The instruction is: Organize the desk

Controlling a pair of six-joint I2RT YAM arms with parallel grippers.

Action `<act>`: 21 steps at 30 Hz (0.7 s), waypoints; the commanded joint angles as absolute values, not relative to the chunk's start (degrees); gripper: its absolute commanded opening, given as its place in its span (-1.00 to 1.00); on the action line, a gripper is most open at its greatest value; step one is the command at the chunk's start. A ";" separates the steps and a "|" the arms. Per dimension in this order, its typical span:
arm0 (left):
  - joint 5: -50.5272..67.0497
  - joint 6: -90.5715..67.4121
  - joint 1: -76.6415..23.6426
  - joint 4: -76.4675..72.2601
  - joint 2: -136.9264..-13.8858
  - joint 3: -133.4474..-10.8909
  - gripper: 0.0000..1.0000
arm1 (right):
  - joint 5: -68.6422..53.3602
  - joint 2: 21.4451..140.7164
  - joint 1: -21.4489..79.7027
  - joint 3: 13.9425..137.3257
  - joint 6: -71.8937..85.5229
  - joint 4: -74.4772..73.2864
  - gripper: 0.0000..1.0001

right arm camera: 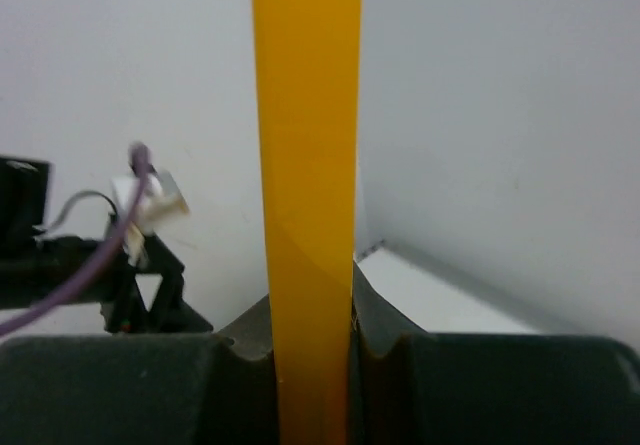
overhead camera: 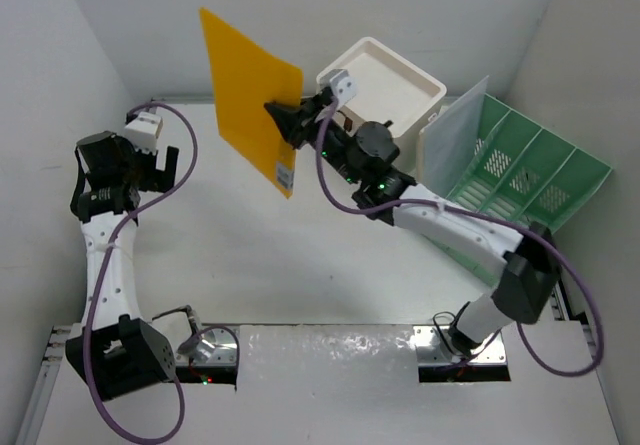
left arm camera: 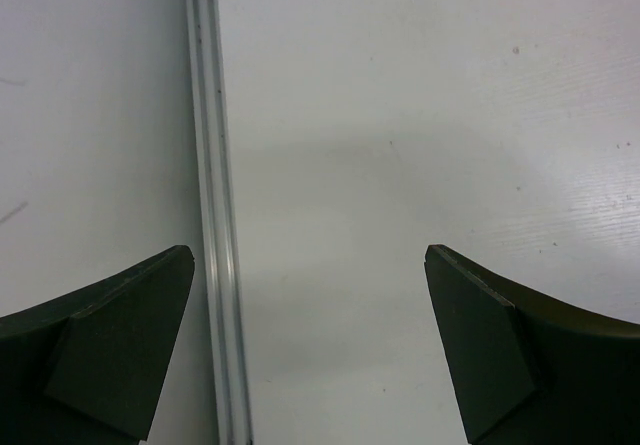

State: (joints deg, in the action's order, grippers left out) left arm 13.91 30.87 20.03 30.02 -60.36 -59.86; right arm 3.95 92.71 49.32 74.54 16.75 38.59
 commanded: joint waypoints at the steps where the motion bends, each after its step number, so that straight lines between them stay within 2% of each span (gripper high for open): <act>1: 11.78 26.99 20.57 27.95 -61.78 -58.89 0.99 | 2.19 84.48 49.48 74.00 6.71 38.85 -1.00; 5: 12.30 25.75 20.57 26.90 -62.05 -57.66 0.99 | 17.18 74.20 49.57 72.52 -3.32 36.83 -1.00; 6: 12.39 25.23 20.57 26.63 -62.22 -57.48 0.99 | 30.10 70.18 49.83 70.86 -10.04 38.74 -1.00; 7: 12.48 24.88 20.57 26.54 -62.40 -57.22 0.99 | 37.19 68.57 50.18 69.71 -14.46 41.46 -1.00; 8: 13.18 24.61 20.57 26.54 -62.58 -57.22 0.99 | 46.49 66.12 50.19 66.65 -25.38 50.19 -1.00; 9: 13.44 24.44 20.57 26.63 -63.01 -57.22 0.99 | 49.54 65.48 50.19 65.14 -31.06 56.02 -1.00; 11: 13.97 24.17 20.57 26.98 -63.37 -57.48 0.99 | 52.90 64.78 50.19 63.29 -46.57 68.05 -1.00; 13: 13.62 23.91 20.57 26.72 -63.81 -57.48 0.99 | 54.84 64.86 50.19 63.54 -54.01 71.79 -1.00; 17: 15.11 23.56 20.57 26.02 -64.07 -56.60 0.99 | 54.85 66.97 49.66 62.67 -74.03 88.18 -1.00; 19: 16.34 23.20 20.57 26.10 -64.69 -56.43 0.99 | 54.75 67.76 47.83 60.92 -77.16 93.93 -1.00; 21: 16.70 22.94 20.57 25.93 -65.39 -56.25 0.99 | 55.89 67.33 45.36 59.07 -74.02 92.91 -1.00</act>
State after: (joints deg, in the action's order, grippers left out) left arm 14.46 24.27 20.05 28.49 -64.82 -56.49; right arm 53.43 66.87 47.86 61.25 -65.08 73.47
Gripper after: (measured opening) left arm 0.996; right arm 0.144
